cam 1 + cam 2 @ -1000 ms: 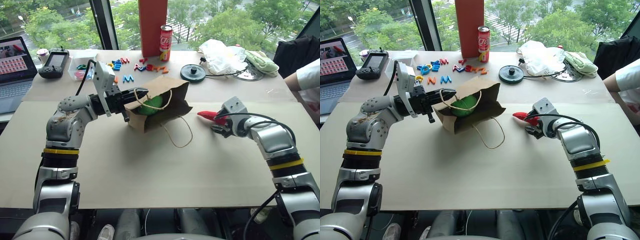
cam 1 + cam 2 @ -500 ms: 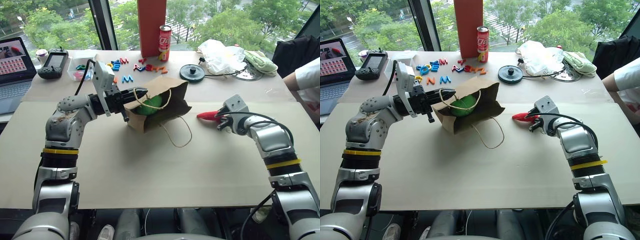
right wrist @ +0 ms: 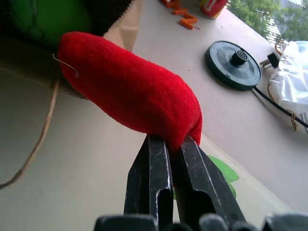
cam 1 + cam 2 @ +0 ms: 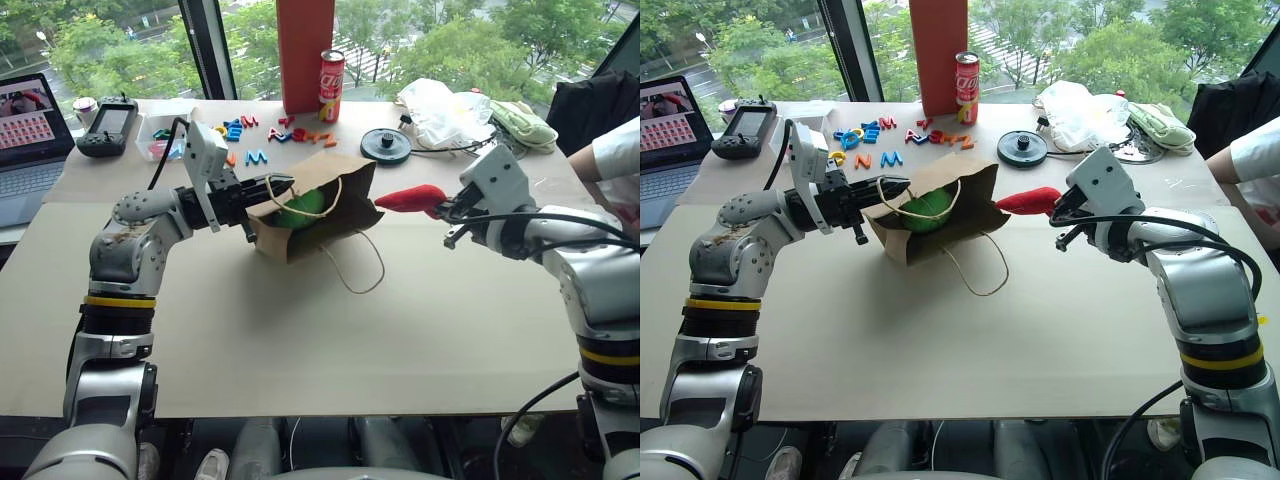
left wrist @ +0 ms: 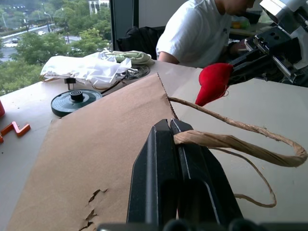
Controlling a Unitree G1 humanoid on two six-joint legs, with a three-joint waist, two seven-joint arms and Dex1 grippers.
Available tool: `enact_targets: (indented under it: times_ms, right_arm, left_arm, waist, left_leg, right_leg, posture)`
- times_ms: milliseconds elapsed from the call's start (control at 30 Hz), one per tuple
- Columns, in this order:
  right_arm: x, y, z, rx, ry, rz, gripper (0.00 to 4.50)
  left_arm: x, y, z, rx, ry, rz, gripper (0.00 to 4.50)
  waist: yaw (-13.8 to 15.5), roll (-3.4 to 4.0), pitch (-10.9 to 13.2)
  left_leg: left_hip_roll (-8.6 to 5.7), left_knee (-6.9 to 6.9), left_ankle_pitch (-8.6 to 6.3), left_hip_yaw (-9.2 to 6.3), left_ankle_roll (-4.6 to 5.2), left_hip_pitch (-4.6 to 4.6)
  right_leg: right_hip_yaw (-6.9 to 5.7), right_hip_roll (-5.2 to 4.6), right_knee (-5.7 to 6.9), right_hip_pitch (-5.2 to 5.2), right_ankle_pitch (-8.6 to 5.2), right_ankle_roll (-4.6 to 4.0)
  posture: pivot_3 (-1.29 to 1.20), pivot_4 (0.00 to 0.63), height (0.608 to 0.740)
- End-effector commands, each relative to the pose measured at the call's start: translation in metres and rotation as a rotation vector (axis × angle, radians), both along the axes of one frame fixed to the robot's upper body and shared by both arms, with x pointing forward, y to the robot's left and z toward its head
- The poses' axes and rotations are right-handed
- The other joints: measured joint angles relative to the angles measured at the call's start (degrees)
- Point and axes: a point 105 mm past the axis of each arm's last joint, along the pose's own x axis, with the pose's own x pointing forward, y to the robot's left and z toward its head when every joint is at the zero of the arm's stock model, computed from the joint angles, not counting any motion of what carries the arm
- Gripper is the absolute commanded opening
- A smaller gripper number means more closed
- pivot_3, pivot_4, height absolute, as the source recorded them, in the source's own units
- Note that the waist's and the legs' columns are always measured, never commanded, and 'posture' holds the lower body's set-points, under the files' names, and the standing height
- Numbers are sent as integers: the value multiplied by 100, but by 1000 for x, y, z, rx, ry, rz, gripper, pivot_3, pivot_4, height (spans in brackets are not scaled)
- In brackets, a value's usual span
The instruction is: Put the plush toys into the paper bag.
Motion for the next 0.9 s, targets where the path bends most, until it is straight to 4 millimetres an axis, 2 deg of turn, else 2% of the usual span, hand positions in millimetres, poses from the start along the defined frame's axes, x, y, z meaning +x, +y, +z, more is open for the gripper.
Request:
enact_targets:
  times_ms: [33,133,333,500,633,733,800,833,900]
  right_arm:
    - [-9,35,12,-15,-43,102,23]
    - [-2,53,7,-70,-61,111,23]
    - [15,76,6,-123,-93,95,23]
    - [19,103,4,-143,-105,135,23]
    - [21,127,12,-123,-129,165,23]
    - [18,136,11,-117,-133,190,23]
    - [20,136,11,-110,-139,173,771]
    - [23,133,12,-100,-141,155,898]
    - [25,129,14,-70,-133,131,1586]
  left_arm:
    - [-1,-2,16,2,-68,-10,0]
    - [-1,-4,17,1,-70,-14,0]
    - [-1,-5,17,4,-72,-24,0]
    - [-1,-7,15,7,-71,-31,0]
    - [-1,-8,14,8,-70,-35,0]
    - [-2,-9,14,7,-70,-37,0]
    - [-2,-9,13,8,-70,-36,0]
    - [-2,-9,13,8,-70,-36,0]
    - [-2,-9,13,7,-70,-35,0]
  waist:
    - [-1,0,0]
    - [-4,0,0]
    - [19,0,0]
    - [10,0,0]
    - [-7,1,0]
    - [-1,1,0]
    - [9,1,0]
    - [15,1,0]
    - [15,1,0]
  left_leg:
    - [-1,1,0,1,0,1]
    - [-1,5,0,1,0,1]
    - [-4,7,0,7,0,-6]
    - [-2,6,0,11,0,-12]
    - [0,6,0,11,0,-12]
    - [0,7,0,11,0,-14]
    - [0,7,0,10,0,-15]
    - [-2,7,0,11,0,-17]
    - [-2,12,0,13,0,-26]
  right_leg:
    - [1,-1,2,-1,0,0]
    - [2,0,7,-2,0,0]
    - [-5,-3,4,-3,0,0]
    - [-7,-2,3,-8,0,0]
    - [-10,-1,7,-9,0,-1]
    - [-12,-1,24,-10,0,-1]
    - [-13,-2,29,-8,0,-1]
    - [-16,-4,29,-7,0,-1]
    - [-23,-5,28,-8,1,-1]
  posture:
    - [0,150,739]
    - [0,150,739]
    - [0,150,739]
    - [0,150,739]
    - [0,150,739]
    - [0,150,739]
    - [0,150,739]
    - [0,150,739]
    - [0,150,739]
